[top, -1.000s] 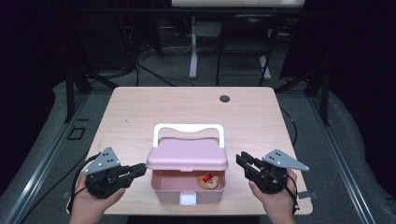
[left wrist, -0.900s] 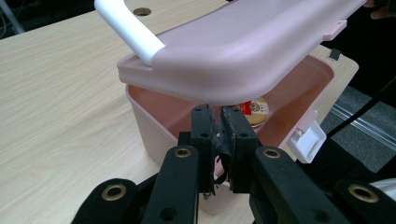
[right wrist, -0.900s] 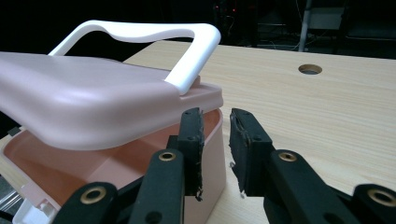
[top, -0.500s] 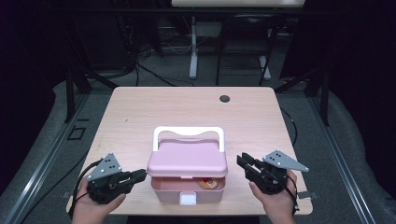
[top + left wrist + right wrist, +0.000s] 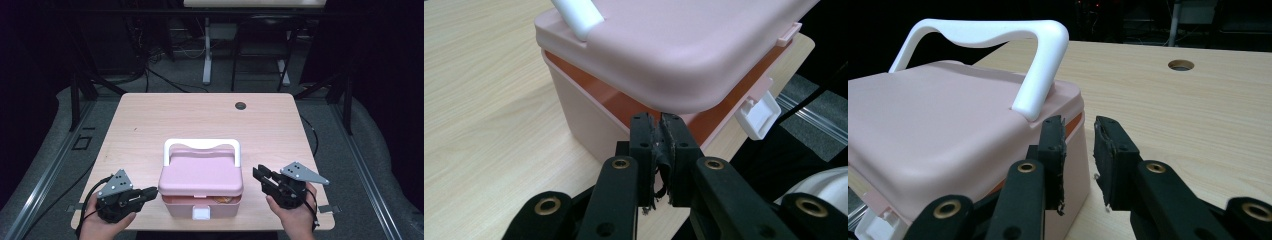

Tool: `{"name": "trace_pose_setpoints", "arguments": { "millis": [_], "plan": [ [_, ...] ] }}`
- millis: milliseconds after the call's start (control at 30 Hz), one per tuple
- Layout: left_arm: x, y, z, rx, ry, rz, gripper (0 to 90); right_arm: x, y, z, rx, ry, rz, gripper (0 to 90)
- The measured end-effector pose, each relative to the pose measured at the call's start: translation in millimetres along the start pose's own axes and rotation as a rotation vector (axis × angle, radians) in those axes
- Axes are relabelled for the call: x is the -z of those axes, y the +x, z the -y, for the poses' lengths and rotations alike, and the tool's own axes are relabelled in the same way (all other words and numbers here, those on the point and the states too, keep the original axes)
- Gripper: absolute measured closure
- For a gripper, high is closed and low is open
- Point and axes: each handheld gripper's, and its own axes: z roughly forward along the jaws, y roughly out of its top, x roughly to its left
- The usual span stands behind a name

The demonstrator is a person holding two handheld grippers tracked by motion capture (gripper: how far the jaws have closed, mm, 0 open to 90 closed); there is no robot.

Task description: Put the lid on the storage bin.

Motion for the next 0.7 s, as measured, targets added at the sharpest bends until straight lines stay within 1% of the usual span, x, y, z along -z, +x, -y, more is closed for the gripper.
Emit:
{"name": "trace_pose_setpoints", "arguments": {
  "millis": [400,433,500,533,567,600,700],
  "plan": [
    [-2.6,0.4,4.5,0.001,0.015,0.006,84.6,0.0,-0.9,1.0,0.002,0.001,0.002,74.0],
    [-3.7,0.1,5.8,0.01,0.017,0.007,84.6,-0.1,-0.9,1.0,0.001,0.002,0.002,74.0],
    [-4.3,0.6,6.9,0.007,0.019,0.007,84.6,-0.1,-0.9,1.2,0.002,0.003,0.002,74.0],
    [-5.0,0.7,8.6,0.019,0.018,0.007,84.7,-0.2,-0.7,1.5,0.004,0.005,0.001,74.0],
    [-5.0,0.7,8.6,0.019,0.018,0.007,84.9,-0.2,-0.7,1.5,0.004,0.005,0.001,74.0],
    [-4.0,2.3,9.8,0.027,0.008,0.017,85.0,-0.2,-0.7,1.4,0.002,0.005,0.0,74.0],
    [-2.8,2.7,9.7,0.026,0.005,0.01,85.1,0.0,-0.9,1.4,0.002,0.003,0.001,74.1]
  ]
}}
